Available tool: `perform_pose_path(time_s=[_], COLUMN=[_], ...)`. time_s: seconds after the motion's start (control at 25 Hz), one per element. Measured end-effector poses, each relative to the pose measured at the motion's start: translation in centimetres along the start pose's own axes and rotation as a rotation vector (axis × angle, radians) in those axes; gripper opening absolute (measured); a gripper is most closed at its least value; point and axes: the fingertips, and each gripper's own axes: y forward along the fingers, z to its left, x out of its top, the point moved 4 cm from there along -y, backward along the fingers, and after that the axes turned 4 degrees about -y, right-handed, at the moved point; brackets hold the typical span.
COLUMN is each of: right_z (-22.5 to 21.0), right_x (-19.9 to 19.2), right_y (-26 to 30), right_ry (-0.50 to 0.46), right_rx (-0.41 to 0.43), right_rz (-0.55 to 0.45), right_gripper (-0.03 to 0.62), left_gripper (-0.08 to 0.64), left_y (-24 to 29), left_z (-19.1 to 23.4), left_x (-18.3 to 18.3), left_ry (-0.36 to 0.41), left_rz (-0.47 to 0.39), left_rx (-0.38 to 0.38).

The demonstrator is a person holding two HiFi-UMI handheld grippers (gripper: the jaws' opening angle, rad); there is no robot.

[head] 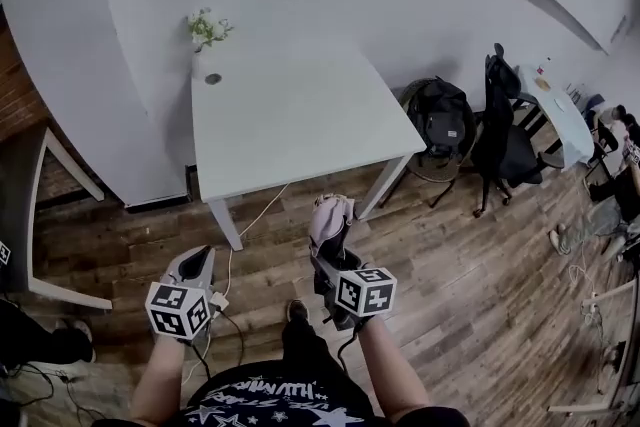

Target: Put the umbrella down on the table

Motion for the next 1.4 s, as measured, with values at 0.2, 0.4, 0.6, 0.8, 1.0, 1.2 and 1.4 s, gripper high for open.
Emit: perform_pose_path(time_s=[0.2, 0.4, 0.6, 0.8, 1.0, 1.2, 1.4], right_z=[-4.1, -7.8, -10.4, -11.4, -11.6, -12.2, -13.3], right_x=[4.0, 7.8, 11.2, 13.2, 13.7, 15.0, 17.9], right_y=[2.8, 6.0, 9.5, 12.2, 14.7, 17.5, 22.1], right_ry=[-0.025, -0.051, -0.095, -0.125, -0.117, -0.126, -0.155], right_rx=[0.043, 0.078, 0.121, 0.146, 0.168, 0.168, 0.141], right_rz=[0.022, 0.032, 0.046, 0.068, 0.099, 0.127, 0.146], right_gripper=[0.244, 0.245, 0.245, 0.244, 0.244, 0.244, 0.244], left_gripper=[0.003, 0.003, 0.003, 0.003, 0.003, 0.003, 0.003], left_y=[5.0, 9.5, 12.8, 14.4, 16.0, 19.2, 23.6], left_z=[-1.3, -1.1, -0.1, 0.3, 1.8, 3.9, 7.8], left_x=[2.4, 5.0, 6.9, 7.7, 8.2, 9.1, 11.2], left_ry=[-0.015, -0.027, -0.057, -0.083, -0.117, -0.09, -0.115], left_rz=[-0.003, -0.027, -0.053, -0.047, -0.039, -0.034, -0.05], left_rx=[0.027, 0.072, 0.132, 0.16, 0.17, 0.166, 0.167])
